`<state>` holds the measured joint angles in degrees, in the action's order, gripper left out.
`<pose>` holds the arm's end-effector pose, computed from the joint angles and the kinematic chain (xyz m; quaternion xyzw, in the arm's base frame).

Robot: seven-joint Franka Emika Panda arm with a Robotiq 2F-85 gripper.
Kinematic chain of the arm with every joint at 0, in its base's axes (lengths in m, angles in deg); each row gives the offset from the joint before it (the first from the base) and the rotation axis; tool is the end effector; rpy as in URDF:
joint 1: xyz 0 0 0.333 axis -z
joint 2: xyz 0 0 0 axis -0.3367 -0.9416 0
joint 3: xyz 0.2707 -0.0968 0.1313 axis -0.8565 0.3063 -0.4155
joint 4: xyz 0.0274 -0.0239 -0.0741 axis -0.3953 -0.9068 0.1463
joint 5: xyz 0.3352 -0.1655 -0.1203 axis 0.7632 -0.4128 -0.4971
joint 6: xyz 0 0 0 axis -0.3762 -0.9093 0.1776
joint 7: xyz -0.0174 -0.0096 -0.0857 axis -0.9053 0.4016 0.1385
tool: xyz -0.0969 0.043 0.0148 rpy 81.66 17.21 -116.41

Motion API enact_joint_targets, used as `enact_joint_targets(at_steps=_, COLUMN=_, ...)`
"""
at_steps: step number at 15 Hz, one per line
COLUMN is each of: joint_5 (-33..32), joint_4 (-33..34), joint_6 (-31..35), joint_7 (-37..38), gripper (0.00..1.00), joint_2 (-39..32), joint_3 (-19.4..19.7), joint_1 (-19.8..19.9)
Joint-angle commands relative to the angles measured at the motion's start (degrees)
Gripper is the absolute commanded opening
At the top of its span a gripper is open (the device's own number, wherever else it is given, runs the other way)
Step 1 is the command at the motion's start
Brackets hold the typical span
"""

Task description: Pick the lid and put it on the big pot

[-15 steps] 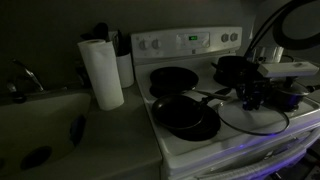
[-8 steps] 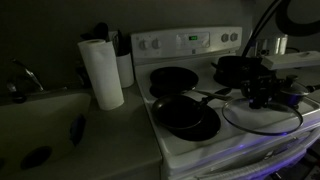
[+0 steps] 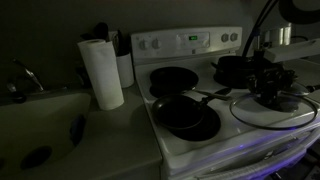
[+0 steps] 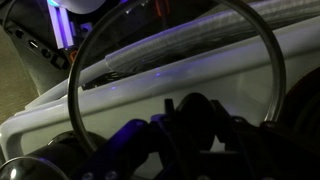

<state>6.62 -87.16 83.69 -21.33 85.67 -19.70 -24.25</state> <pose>0.3784 0.1075 0.3954 0.9586 -0.2474 -0.1274 0.0612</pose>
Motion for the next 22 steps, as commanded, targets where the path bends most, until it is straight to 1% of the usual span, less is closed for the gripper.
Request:
enact_joint_targets(at_steps=1, joint_5=-5.6, joint_4=2.1, joint_6=-2.7, joint_7=4.6, gripper=0.14, joint_2=0.9, joint_3=-1.9, joint_1=1.1)
enact_joint_targets(at_steps=4, joint_5=-9.7, joint_4=2.5, joint_6=-2.4, joint_7=6.4, gripper=0.14, joint_2=0.7, joint_3=-2.1, joint_1=1.0)
enact_joint_targets(at_steps=10, joint_5=-11.7, joint_4=4.4, joint_6=-0.7, joint_7=4.2, gripper=0.14, joint_2=1.3, joint_3=-0.6, joint_1=1.2)
enact_joint_targets(at_steps=17, joint_5=-9.3, joint_4=9.6, joint_6=-0.1, joint_7=-1.6, gripper=0.14, joint_2=1.5, joint_3=2.4, joint_1=1.4)
enact_joint_targets(at_steps=20, joint_5=-8.3, joint_4=13.2, joint_6=-1.2, joint_7=-6.3, gripper=0.14, joint_2=0.3, joint_3=3.8, joint_1=1.5)
enact_joint_targets(at_steps=22, joint_5=-5.8, joint_4=15.2, joint_6=-1.5, joint_7=-10.6, gripper=0.14, joint_2=-0.3, joint_3=5.3, joint_1=1.6)
